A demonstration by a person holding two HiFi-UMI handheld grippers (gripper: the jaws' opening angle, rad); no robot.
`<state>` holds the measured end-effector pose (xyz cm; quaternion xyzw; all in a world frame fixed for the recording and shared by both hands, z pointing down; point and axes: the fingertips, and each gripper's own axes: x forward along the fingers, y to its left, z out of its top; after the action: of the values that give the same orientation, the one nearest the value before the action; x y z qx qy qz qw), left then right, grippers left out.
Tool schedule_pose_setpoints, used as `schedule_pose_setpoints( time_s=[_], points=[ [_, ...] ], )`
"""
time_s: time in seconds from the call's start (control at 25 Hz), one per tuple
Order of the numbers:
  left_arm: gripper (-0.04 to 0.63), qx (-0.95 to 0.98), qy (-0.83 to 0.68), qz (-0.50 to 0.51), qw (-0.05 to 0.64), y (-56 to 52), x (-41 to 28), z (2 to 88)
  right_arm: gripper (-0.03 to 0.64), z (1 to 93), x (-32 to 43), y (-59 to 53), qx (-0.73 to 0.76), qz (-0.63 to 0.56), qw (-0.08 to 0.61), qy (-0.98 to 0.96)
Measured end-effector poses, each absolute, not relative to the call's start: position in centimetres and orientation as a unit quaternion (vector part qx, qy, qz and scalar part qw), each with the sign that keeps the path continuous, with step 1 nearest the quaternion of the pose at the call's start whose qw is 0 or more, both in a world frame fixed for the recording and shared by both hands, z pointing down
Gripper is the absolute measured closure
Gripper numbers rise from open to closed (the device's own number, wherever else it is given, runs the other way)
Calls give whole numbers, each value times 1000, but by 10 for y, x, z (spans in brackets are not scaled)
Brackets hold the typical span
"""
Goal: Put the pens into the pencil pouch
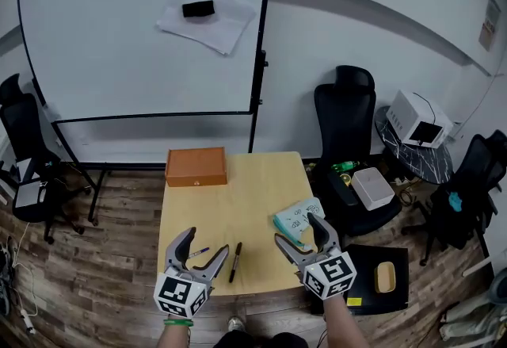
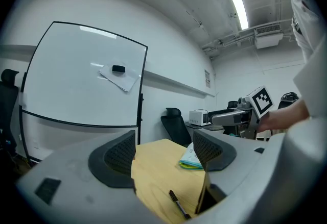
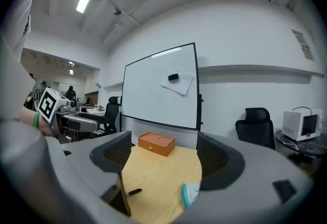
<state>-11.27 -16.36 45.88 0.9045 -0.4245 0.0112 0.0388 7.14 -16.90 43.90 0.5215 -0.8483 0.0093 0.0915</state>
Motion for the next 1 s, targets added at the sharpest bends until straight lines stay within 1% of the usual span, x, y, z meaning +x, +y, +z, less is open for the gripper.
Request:
schedule_pose_setpoints(
  time_s=[0.48, 0.88, 1.0],
  points=[
    [265, 895, -439, 32, 72, -186, -108, 494, 235, 470, 93, -204, 511, 33, 123, -850],
    [265, 870, -482, 73, 81, -197, -111, 511, 253, 468, 106, -239, 468, 31, 105, -877],
    [265, 863, -489, 100, 83, -199, -116, 524, 258, 469, 105, -246, 450, 34, 96, -887]
  ],
)
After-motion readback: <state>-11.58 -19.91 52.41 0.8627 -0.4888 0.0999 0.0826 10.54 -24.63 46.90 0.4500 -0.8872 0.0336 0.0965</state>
